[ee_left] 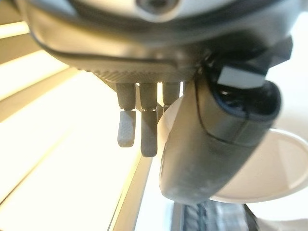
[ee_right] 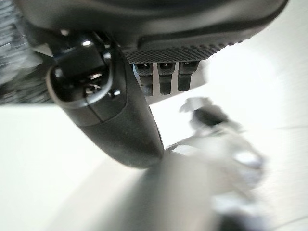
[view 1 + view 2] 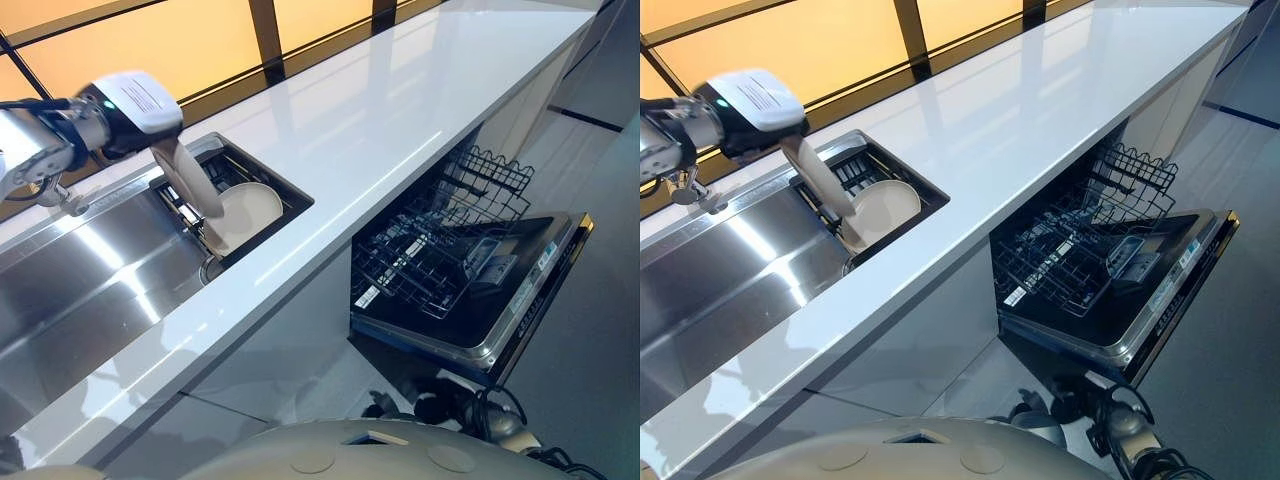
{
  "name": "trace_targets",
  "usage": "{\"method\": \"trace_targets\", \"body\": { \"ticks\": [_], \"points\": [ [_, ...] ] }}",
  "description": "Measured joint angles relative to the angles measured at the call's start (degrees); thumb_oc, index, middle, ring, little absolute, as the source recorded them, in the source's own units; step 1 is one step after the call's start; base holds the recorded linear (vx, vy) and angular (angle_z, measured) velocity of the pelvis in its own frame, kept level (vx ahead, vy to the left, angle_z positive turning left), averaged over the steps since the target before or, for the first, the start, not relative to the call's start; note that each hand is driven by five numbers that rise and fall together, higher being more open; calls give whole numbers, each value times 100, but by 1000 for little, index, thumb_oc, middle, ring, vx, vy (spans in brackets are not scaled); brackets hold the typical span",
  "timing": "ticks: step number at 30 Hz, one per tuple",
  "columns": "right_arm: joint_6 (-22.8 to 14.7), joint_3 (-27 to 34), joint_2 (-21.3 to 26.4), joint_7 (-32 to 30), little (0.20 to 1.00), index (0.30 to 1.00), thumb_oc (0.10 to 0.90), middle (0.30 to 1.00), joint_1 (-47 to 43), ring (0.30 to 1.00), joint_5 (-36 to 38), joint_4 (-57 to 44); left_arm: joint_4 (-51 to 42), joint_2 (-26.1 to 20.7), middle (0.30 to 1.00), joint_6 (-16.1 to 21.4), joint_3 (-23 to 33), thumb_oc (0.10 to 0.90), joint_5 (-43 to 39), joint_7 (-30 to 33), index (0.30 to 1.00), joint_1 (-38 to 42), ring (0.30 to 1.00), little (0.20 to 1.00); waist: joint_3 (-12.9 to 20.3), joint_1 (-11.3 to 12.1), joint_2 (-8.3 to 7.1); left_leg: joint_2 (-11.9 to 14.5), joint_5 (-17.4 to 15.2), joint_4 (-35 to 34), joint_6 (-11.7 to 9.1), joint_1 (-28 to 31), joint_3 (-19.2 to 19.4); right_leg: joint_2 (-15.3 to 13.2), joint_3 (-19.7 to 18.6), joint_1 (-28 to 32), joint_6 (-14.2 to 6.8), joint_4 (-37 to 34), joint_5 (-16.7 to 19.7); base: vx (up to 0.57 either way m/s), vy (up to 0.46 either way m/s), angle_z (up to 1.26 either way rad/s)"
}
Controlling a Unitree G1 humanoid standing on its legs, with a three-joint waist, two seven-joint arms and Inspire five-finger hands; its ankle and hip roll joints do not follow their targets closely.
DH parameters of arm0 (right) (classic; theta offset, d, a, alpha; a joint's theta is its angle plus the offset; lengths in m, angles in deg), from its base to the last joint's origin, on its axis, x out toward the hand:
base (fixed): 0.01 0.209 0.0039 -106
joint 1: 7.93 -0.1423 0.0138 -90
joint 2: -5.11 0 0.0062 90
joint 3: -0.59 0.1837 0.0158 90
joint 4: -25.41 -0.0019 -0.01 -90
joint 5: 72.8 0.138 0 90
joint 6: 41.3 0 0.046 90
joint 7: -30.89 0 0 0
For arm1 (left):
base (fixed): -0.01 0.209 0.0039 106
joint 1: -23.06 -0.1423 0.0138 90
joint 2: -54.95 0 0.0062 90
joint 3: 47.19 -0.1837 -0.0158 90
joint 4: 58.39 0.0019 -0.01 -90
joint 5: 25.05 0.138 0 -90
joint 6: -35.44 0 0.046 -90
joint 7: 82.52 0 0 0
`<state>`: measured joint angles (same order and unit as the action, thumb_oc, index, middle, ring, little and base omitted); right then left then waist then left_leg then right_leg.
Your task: Pick up plates and place into dishwasher.
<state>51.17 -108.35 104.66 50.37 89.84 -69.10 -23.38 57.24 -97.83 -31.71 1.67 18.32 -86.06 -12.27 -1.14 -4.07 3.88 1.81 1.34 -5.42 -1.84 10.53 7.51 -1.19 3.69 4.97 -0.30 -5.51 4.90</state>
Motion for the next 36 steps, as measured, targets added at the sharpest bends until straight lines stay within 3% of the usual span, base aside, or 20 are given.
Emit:
{"method": "trace_targets", "body": {
  "ticks": [5,10,12,14,17,19,23,25,27,31,36],
  "points": [
    [535,-31,-6,805,900,900,800,900,13,900,490,-840,-10,-399,300,-108,354,100,-521,342,300,-145,300,200,-142,106,-46,-19,1,3,2,-3,-15,5,15,6,1,19,3,-2,0,1],
    [1302,56,-26,1246,900,900,800,900,152,900,1840,-1622,-236,-469,300,-553,1346,100,-1568,454,300,-1132,300,200,-218,135,-181,-25,0,4,7,4,-39,0,15,29,2,21,4,-3,0,2],
    [1476,117,-138,1359,900,900,800,900,235,900,2499,-2077,-595,-126,300,-839,2318,100,-2362,417,300,-2071,300,200,-220,133,-213,-27,-5,4,14,2,-37,-2,12,26,2,21,4,0,0,0],
    [1494,128,-243,1394,900,900,800,900,272,900,2974,-2489,-884,282,300,-937,2940,100,-2870,401,300,-2686,300,200,-217,132,-224,-32,-8,3,19,2,-32,-6,6,24,1,21,3,-17,9,-1],
    [1243,204,-229,1023,900,900,800,900,318,900,3233,-3505,-1253,787,300,-1035,3460,100,-3304,371,300,-3239,300,200,-218,111,-226,-49,-17,3,33,-2,-1,-13,-23,-1,-6,21,2,-27,25,-5],
    [758,535,-229,219,900,900,800,900,294,900,3051,-4146,-1467,848,300,-1051,3603,100,-3454,369,300,-3479,300,200,-209,80,-245,-63,-23,4,42,-38,45,-17,-83,-63,-17,21,7,-22,47,-14],
    [228,1748,-148,-1630,900,900,800,900,356,900,1849,-4611,-2168,941,300,-1041,4482,100,-3508,390,300,-4337,300,200,-220,33,-228,-94,-58,14,81,-32,168,-27,-207,-107,-50,22,30,-5,54,-15],
    [-20,2468,-142,-2286,900,900,800,900,357,900,1506,-4773,-2544,1098,300,-1091,5054,100,-3549,440,300,-4862,300,200,-229,-5,-210,-95,-85,27,84,-30,243,-17,-318,-151,-58,22,35,-3,45,-20],
    [-317,2928,-64,-2725,900,900,800,900,281,900,1285,-4903,-2718,1302,300,-1202,5164,100,-3552,445,300,-4915,300,200,-239,-50,-193,-94,-89,28,85,-22,248,-16,-337,-153,-59,23,37,-6,24,-10],
    [-799,2860,428,-3048,900,900,800,900,-146,900,687,-5258,-3036,1608,300,-1370,5110,100,-3725,446,300,-4849,300,200,-259,-138,-149,-80,-93,6,81,9,307,-6,-422,-159,-65,22,72,-19,8,-15],
    [-1305,2103,1018,-3084,900,900,800,900,-1063,900,67,-5667,-3271,1778,300,-1382,4347,100,-3838,446,300,-4030,300,200,-256,-56,-140,-76,-84,1,77,24,297,-16,-430,-155,-99,0,62,-4,-7,0]
  ]
}}
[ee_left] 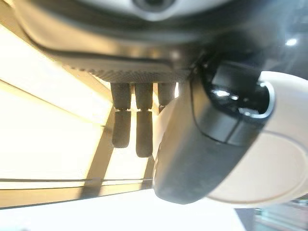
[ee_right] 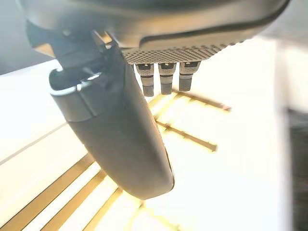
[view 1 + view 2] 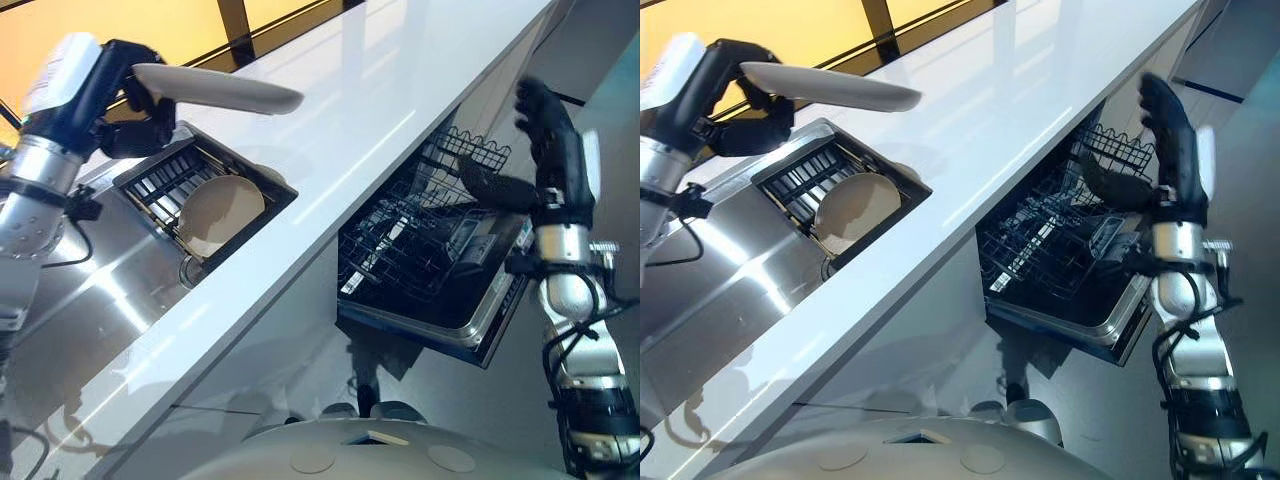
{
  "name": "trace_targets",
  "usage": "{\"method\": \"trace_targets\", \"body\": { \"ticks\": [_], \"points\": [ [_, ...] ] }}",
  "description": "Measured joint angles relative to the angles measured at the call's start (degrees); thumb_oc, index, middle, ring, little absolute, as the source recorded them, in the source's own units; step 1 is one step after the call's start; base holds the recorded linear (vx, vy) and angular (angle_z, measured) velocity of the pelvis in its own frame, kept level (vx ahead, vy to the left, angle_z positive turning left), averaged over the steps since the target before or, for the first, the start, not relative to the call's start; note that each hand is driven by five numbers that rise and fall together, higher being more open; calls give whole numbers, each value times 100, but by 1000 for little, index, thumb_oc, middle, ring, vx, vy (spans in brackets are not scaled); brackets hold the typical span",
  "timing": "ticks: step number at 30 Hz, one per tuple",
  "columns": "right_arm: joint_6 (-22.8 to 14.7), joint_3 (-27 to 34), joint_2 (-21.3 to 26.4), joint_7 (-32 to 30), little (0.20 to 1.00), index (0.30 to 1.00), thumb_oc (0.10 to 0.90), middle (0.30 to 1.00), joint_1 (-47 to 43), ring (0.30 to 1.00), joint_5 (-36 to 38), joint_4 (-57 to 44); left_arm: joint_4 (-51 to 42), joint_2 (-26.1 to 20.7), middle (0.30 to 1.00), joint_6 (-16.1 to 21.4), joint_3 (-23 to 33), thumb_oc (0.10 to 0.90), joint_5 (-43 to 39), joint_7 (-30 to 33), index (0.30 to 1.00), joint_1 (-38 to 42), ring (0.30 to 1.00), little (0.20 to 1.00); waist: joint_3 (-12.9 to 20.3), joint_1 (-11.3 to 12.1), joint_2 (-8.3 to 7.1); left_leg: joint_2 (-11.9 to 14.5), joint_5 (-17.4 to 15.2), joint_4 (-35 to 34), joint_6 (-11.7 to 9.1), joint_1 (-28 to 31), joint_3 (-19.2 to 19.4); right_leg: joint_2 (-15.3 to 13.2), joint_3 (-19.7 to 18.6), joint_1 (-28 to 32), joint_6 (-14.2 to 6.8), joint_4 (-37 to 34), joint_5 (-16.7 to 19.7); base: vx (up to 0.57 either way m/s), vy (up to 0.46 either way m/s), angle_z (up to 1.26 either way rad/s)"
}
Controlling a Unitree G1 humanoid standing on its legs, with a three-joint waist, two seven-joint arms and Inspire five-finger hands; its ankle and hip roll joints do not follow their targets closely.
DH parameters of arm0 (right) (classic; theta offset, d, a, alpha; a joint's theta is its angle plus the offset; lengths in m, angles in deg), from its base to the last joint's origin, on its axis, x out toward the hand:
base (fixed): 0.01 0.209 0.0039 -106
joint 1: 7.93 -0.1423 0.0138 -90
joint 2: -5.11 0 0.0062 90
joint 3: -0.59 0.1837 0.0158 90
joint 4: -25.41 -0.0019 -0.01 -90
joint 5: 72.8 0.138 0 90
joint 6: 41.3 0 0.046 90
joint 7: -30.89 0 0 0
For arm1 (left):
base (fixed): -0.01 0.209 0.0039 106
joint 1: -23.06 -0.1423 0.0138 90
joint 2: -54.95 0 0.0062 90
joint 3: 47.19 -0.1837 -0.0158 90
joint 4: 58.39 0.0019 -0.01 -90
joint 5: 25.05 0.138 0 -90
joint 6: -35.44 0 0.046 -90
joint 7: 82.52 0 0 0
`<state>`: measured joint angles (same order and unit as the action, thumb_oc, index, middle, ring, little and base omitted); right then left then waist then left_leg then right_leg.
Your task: Pick up plates and place into dishwasher.
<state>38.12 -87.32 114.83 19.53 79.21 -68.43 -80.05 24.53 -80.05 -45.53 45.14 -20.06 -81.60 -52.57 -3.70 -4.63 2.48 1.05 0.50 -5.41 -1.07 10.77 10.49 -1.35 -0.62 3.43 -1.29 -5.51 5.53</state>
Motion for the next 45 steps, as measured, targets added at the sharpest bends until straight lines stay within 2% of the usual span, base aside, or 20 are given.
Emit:
{"method": "trace_targets", "body": {
  "ticks": [6,10,13,20,21,22,29,30,31,36,40,44,45],
  "points": [
    [12,-639,409,771,900,900,800,900,-690,900,2,-311,-178,198,300,-31,-342,100,-232,-39,300,448,300,200,-1,131,0,-11,21,13,10,-32,-109,-10,113,24,31,20,22,2,-20,9],
    [291,-1087,466,1133,900,900,800,900,-1092,900,5,-313,-176,300,300,-153,-742,100,-385,-181,300,761,300,200,-7,232,-10,-12,21,26,10,-36,-150,-16,142,41,30,20,19,22,-20,6],
    [510,-1354,461,1385,900,900,800,900,-1398,900,16,-314,-252,574,300,-167,-931,100,-387,-368,300,886,300,200,-24,329,-37,-11,22,26,10,-44,-179,-21,162,47,28,20,16,26,-18,4],
    [1015,-1446,417,1669,900,900,800,900,-1559,900,317,-317,-508,760,300,-316,-1122,100,-384,-674,300,887,300,200,-92,335,-143,-16,51,27,23,-58,-275,-53,280,79,10,20,-2,10,-18,7],
    [1074,-1460,403,1665,760,780,660,780,-1560,780,351,-317,-522,773,300,-340,-1165,100,-385,-731,300,887,300,200,-93,336,-145,-21,52,23,26,-58,-282,-60,286,81,8,20,-3,31,-17,3],
    [1111,-1487,365,1651,200,300,100,300,-1559,300,355,-317,-556,798,300,-377,-1205,100,-384,-801,300,887,300,200,-96,335,-151,-21,50,9,26,-52,-282,-62,288,89,7,18,-4,31,-17,2],
    [1319,-1709,238,1448,200,300,100,300,-1563,300,353,-296,-561,960,300,-632,-1326,100,-469,-990,300,891,300,200,-114,331,-179,-18,51,26,27,-54,-282,-59,289,87,6,20,-4,5,-3,0],
    [1333,-1785,260,1451,200,300,100,300,-1553,300,353,-295,-561,959,688,-634,-1303,553,-469,-963,688,893,688,653,-118,326,-185,-18,52,26,27,-54,-282,-59,289,86,6,20,-4,0,0,0],
    [1332,-1845,282,1448,200,300,100,300,-1529,300,349,-296,-561,947,900,-643,-1292,800,-468,-946,900,904,900,900,-121,330,-190,-17,52,26,27,-54,-283,-60,293,88,6,20,-4,0,0,0],
    [1263,-1792,265,1278,200,300,100,300,-1507,300,342,-294,-562,972,900,-626,-1298,800,-532,-960,900,900,900,900,-150,361,-229,-20,53,22,29,-58,-306,-69,321,96,5,19,-5,3,-2,1],
    [1061,-1574,105,889,200,300,100,300,-1249,300,349,-249,-565,1166,900,-481,-1154,800,-619,-867,900,842,900,900,-155,434,-238,-22,56,21,31,-67,-357,-77,378,109,0,20,-9,17,-10,5],
    [873,-812,-40,213,200,300,100,300,-967,300,391,199,-572,1196,900,-283,-688,800,-633,-785,900,421,900,900,-162,450,-239,-35,62,17,40,-62,-425,-93,437,148,-23,20,-29,47,-16,11],
    [754,-372,-96,-40,200,300,100,300,-884,300,486,521,-563,1191,900,-245,-438,800,-635,-770,900,171,900,900,-168,455,-243,-36,57,3,42,-38,-446,-100,446,183,-24,5,-55,31,-22,9]
  ]
}}
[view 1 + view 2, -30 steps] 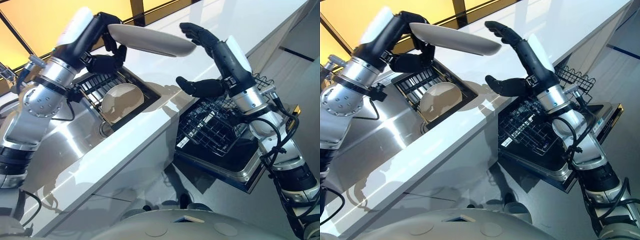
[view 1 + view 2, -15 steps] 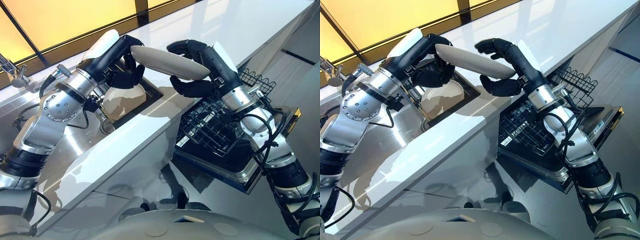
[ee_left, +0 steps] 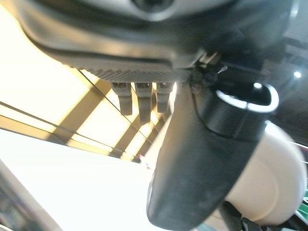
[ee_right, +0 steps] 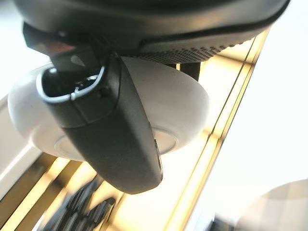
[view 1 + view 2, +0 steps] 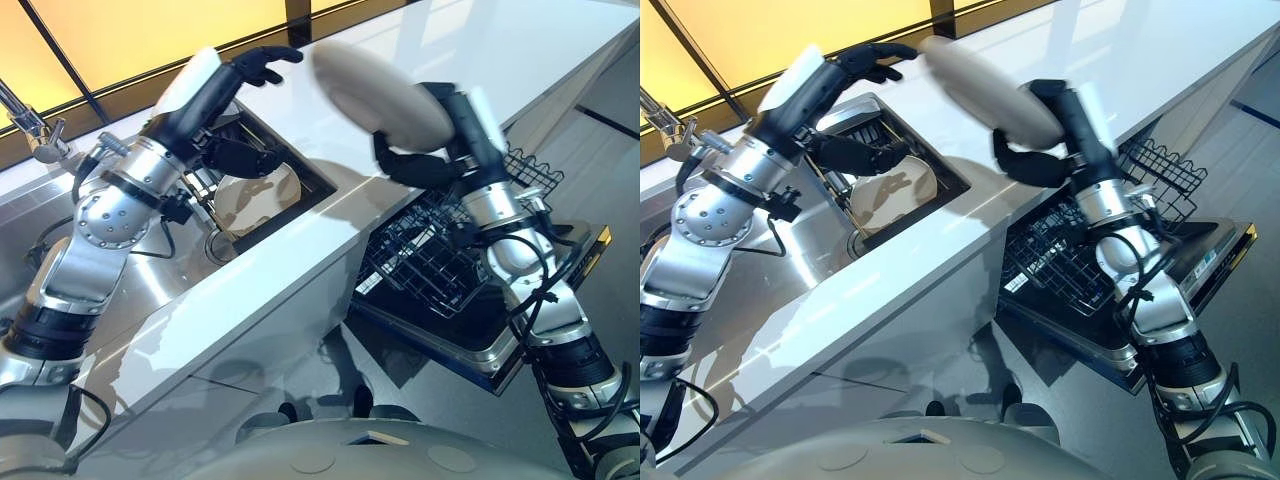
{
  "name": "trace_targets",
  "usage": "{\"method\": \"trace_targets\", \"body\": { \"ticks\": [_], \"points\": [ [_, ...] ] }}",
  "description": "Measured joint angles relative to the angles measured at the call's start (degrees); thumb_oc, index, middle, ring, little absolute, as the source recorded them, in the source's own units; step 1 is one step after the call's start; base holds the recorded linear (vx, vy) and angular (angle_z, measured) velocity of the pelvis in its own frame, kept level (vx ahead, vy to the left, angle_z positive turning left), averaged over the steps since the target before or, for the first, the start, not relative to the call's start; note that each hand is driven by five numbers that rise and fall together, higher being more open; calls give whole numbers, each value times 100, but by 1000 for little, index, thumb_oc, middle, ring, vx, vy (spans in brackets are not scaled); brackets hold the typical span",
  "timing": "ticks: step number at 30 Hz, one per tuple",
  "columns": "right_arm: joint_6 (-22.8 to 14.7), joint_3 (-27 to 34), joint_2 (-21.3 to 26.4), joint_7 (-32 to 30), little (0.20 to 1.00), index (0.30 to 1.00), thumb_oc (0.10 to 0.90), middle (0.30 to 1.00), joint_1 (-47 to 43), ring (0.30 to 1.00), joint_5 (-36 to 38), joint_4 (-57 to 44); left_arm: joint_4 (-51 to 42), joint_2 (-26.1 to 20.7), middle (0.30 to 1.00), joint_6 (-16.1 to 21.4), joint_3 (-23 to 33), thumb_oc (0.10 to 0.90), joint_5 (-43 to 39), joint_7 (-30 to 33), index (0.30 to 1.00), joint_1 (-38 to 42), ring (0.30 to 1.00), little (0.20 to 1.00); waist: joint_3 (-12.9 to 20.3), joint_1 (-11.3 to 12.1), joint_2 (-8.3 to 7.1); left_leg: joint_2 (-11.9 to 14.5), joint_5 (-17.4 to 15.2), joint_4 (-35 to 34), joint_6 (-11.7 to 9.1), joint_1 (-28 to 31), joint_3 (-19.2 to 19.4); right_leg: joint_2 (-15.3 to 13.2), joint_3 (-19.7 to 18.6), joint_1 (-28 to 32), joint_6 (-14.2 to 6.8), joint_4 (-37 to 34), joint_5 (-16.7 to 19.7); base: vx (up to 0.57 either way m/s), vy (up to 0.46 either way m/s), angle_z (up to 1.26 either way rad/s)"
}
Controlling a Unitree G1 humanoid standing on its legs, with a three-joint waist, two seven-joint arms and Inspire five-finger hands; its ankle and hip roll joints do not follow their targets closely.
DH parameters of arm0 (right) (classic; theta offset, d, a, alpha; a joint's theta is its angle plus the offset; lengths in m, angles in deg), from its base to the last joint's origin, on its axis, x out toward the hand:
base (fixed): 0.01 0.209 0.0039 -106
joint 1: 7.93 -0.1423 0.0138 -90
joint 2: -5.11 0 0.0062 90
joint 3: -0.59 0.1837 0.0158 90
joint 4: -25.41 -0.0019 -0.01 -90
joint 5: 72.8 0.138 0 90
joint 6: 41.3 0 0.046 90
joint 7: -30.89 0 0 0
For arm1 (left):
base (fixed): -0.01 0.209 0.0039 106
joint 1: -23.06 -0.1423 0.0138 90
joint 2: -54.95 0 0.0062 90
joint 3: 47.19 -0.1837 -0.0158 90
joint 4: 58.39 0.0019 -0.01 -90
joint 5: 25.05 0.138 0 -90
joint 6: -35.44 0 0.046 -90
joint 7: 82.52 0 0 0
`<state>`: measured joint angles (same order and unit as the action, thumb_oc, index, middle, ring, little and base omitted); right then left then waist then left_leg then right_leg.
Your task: Pick up plates and place into dishwasher.
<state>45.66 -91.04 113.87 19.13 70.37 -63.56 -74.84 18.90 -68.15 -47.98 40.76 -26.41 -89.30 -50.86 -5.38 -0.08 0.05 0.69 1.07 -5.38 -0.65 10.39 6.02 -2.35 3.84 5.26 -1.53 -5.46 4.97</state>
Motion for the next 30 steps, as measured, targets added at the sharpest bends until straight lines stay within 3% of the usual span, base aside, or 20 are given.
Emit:
{"method": "trace_targets", "body": {
  "ticks": [4,13,17,21,26,30],
  "points": [
    [-113,1027,-18,-871,200,300,100,300,89,300,150,762,371,-36,900,-1,518,800,1,136,900,-455,900,900,-44,26,31,4,0,5,-1,3,-42,7,3,11,-3,-9,-11,49,-28,5],
    [-249,1503,12,-1797,200,300,100,300,192,300,186,1574,1711,-91,900,-11,788,800,2,544,900,-731,900,900,-83,-133,91,18,-20,5,-7,51,89,32,-116,7,-2,-10,-10,52,-40,-7],
    [-85,1516,23,-1912,200,300,100,300,250,300,185,2253,1997,-89,900,-11,835,800,-38,698,900,-948,900,900,-84,-138,89,25,-50,3,-5,99,161,44,-169,22,-3,-11,-10,74,-58,-10],
    [337,1501,22,-1859,200,300,100,300,266,300,184,2962,2160,-79,900,-11,835,800,-94,754,900,-964,900,900,-84,-117,89,28,-51,7,-4,113,161,46,-166,35,-3,-11,-10,100,-73,0],
    [706,1307,28,-1512,200,300,100,300,267,300,50,3624,2221,-73,900,-11,834,800,-94,756,900,-964,900,900,-85,-101,91,26,-50,11,-4,128,145,39,-143,64,-2,-4,-10,75,-74,2],
    [730,825,235,-1151,200,300,100,300,263,300,-164,4093,2270,-73,900,0,736,800,-96,795,900,-921,900,900,-117,-73,113,15,-25,23,2,84,17,11,10,74,-3,13,-11,15,-94,13]
  ]
}}
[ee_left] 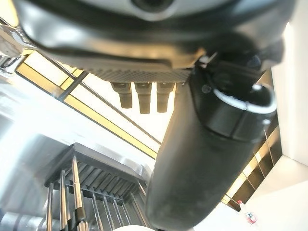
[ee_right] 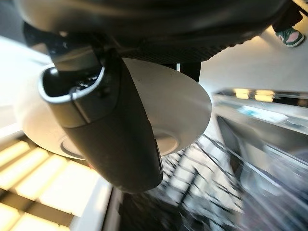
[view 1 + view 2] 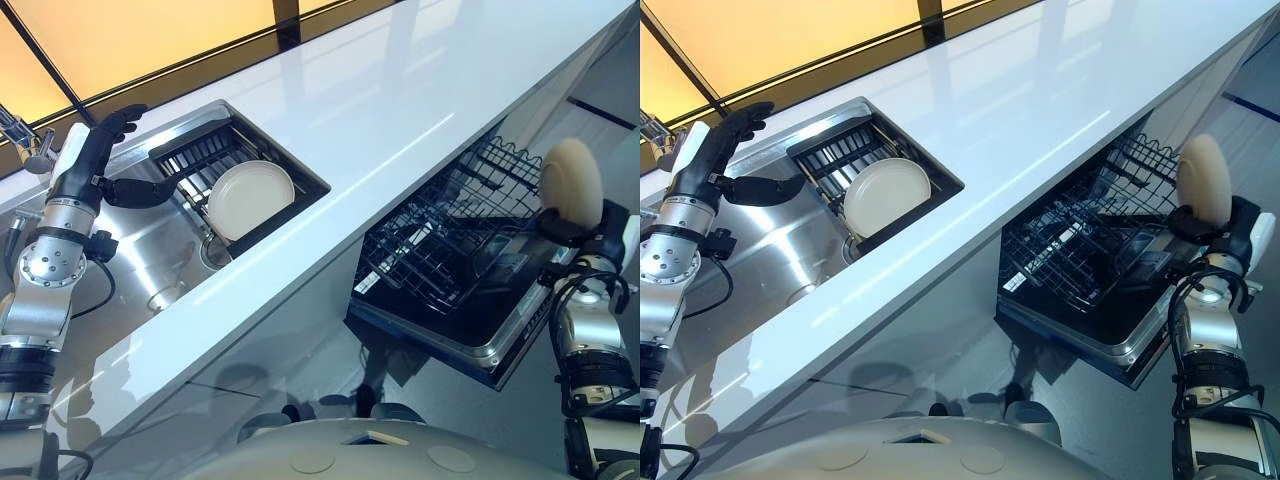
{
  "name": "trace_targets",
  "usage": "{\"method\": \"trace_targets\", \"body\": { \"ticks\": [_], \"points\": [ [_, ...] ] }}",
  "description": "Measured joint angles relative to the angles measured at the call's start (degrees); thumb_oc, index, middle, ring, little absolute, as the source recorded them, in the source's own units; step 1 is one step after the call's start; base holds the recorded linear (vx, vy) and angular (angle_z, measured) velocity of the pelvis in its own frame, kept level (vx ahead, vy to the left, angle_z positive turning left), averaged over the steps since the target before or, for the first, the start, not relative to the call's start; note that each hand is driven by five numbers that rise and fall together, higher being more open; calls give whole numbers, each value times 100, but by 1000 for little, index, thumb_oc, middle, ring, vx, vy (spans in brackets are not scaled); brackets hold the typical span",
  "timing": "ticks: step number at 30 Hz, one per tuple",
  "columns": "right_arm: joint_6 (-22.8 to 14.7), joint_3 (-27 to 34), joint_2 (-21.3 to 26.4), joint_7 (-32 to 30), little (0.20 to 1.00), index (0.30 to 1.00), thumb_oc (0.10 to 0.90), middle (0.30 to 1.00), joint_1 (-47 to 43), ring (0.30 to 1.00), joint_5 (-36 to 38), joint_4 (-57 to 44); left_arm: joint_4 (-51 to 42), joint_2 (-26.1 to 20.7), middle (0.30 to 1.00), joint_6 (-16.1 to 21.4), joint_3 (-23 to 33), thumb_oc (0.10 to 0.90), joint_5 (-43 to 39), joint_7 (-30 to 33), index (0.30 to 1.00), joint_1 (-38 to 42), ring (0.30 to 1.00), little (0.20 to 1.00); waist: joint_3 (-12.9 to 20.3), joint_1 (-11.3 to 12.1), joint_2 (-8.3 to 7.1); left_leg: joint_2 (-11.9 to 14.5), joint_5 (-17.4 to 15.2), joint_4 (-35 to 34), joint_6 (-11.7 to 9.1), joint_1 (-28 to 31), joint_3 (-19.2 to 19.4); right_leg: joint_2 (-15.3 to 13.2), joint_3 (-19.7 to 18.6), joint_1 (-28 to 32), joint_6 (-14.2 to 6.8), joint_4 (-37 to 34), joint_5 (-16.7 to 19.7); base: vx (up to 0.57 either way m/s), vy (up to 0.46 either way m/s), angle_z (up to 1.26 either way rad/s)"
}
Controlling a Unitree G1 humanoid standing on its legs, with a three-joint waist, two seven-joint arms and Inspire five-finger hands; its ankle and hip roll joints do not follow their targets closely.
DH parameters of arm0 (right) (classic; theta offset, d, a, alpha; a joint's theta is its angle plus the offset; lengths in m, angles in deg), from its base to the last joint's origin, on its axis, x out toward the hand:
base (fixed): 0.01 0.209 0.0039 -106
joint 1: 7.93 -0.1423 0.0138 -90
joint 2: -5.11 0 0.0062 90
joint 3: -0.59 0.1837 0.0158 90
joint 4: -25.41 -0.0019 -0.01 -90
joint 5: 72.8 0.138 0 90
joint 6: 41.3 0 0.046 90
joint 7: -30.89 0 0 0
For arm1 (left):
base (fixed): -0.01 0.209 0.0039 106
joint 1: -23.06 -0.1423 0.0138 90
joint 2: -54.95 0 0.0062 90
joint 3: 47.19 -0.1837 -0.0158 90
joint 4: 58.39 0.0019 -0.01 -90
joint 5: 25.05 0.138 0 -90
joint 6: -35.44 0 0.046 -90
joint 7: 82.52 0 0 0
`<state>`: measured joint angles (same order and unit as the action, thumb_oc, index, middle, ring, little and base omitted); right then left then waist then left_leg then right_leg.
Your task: Pick up plates and place into dishwasher.
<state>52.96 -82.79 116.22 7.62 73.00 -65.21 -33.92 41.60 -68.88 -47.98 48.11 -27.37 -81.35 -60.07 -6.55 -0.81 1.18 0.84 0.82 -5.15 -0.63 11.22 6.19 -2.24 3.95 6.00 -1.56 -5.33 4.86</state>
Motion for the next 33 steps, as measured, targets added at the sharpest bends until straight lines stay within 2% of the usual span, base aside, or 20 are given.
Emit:
{"method": "trace_targets", "body": {
  "ticks": [5,7,10,13,16,20,23,26,32,33],
  "points": [
    [67,-364,464,292,200,300,100,300,-176,300,-220,318,32,-24,900,112,-51,800,-33,254,900,75,900,900,-353,187,71,1,137,21,-24,-229,-244,-12,204,-122,31,4,14,-76,-99,28],
    [100,-638,705,394,200,300,100,300,-507,300,-278,610,217,-42,900,119,-182,800,-147,341,900,340,900,900,-472,239,89,7,149,158,-49,-503,-383,-22,323,-268,40,6,20,-104,-99,28],
    [110,-926,1075,514,200,300,100,300,-1155,300,-438,784,288,-124,900,165,-184,800,-233,483,900,687,900,900,-835,349,105,8,178,399,-94,-905,-555,-8,480,-492,161,8,112,-128,-101,26],
    [203,-1191,1336,665,200,300,100,300,-1720,300,-446,1022,439,-295,900,351,-328,800,-258,551,900,989,900,900,-1147,443,114,39,189,546,-159,-1133,-750,13,650,-577,202,9,136,-121,-105,27],
    [211,-1223,1448,799,200,300,100,300,-2229,300,-425,1267,509,-453,900,461,-389,800,-272,581,900,1207,900,900,-1448,549,127,66,221,620,-208,-1321,-881,54,784,-666,236,11,158,-70,-80,23],
    [549,-1440,1595,1086,200,300,100,300,-2698,300,-233,1674,576,-657,900,496,-603,800,-272,595,900,1473,900,900,-1734,654,136,80,226,681,-238,-1421,-1006,69,846,-675,257,11,144,-45,-34,16],
    [803,-1449,1602,1303,200,300,100,300,-3103,300,18,1872,603,-774,900,496,-763,800,-274,652,900,1714,900,900,-1799,701,141,82,266,701,-265,-1641,-1102,68,939,-876,281,81,127,-111,-29,15],
    [1050,-1587,1804,1641,200,300,100,300,-3716,300,92,2447,605,-820,900,499,-993,800,-275,731,900,1999,900,900,-1941,735,141,90,268,769,-267,-1765,-1136,66,943,-992,316,204,92,-92,-21,9],
    [1219,-1621,2055,2262,200,300,100,300,-4173,300,249,3115,616,-829,900,492,-1056,800,-276,758,900,2111,900,900,-2042,801,133,104,271,773,-271,-1794,-1129,68,930,-1046,316,266,77,-21,-4,0],
    [1248,-1621,2085,2337,417,486,317,486,-4184,486,240,3183,616,-829,900,492,-1055,800,-277,760,900,2126,900,900,-2042,814,133,105,271,773,-271,-1789,-1128,69,929,-1043,316,269,77,0,0,0]
  ]
}}
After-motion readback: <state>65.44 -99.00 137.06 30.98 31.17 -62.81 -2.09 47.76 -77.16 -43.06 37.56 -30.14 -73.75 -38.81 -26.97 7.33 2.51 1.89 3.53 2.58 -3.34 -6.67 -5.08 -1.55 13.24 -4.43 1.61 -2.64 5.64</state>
